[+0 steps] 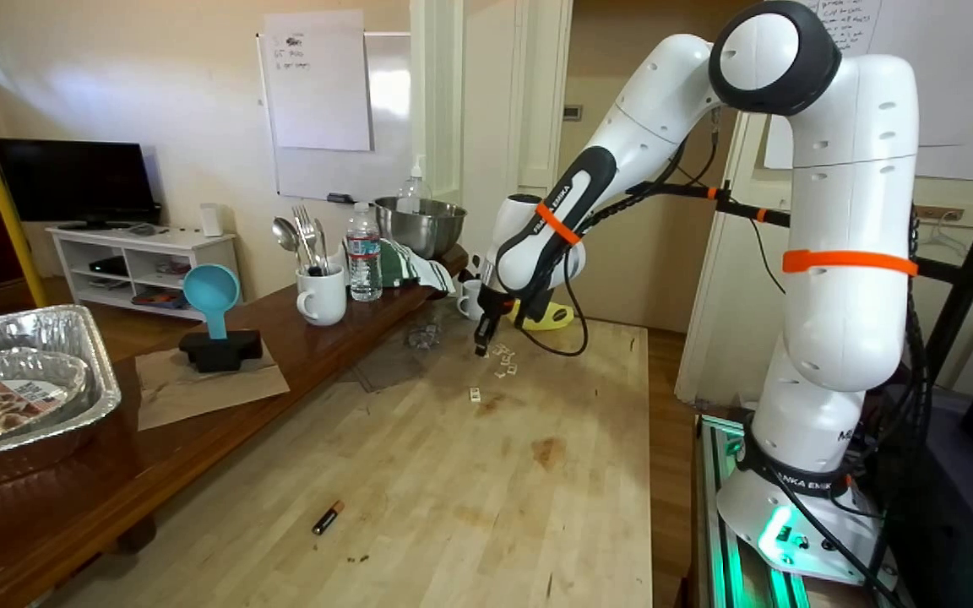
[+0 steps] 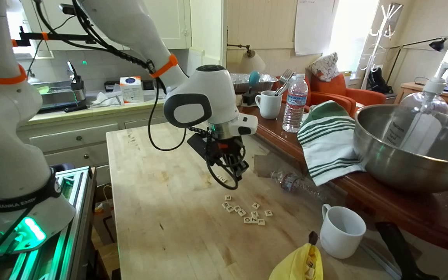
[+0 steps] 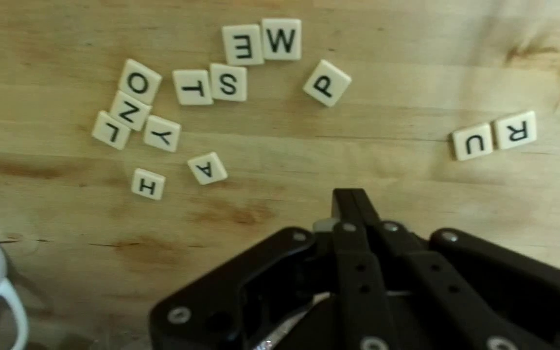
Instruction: Move the letter pieces on the table
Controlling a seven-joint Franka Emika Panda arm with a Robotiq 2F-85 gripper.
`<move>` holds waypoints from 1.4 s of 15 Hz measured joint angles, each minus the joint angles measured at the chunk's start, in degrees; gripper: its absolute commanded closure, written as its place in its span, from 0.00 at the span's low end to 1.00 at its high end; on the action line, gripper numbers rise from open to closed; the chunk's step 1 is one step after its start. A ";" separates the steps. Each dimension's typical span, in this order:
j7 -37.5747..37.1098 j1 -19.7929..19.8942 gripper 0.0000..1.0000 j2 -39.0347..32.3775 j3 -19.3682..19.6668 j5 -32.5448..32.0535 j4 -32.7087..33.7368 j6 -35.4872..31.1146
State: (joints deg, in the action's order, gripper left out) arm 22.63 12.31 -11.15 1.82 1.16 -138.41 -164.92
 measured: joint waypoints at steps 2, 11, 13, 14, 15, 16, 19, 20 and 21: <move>-0.03 0.18 1.00 0.30 2.47 -1.45 0.00 0.03; -6.50 0.07 1.00 -1.11 8.02 -7.59 -0.22 0.05; -7.97 -0.03 1.00 -1.61 8.04 -7.62 -0.23 0.05; -8.52 -0.12 1.00 -1.89 8.04 -7.62 -0.23 0.05; -9.06 -0.20 1.00 -2.18 8.00 -7.62 -0.23 0.05; -9.49 -0.29 1.00 -2.48 8.00 -7.62 -0.22 0.05; -10.66 -0.52 1.00 -3.56 8.01 -7.62 -0.12 0.05; -11.02 -0.59 1.00 -3.97 8.04 -7.62 -0.01 0.05; -11.35 -0.62 1.00 -4.35 8.04 -7.62 0.12 0.05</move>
State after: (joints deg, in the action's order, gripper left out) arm 11.28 11.69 -15.49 9.86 -6.46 -138.29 -164.86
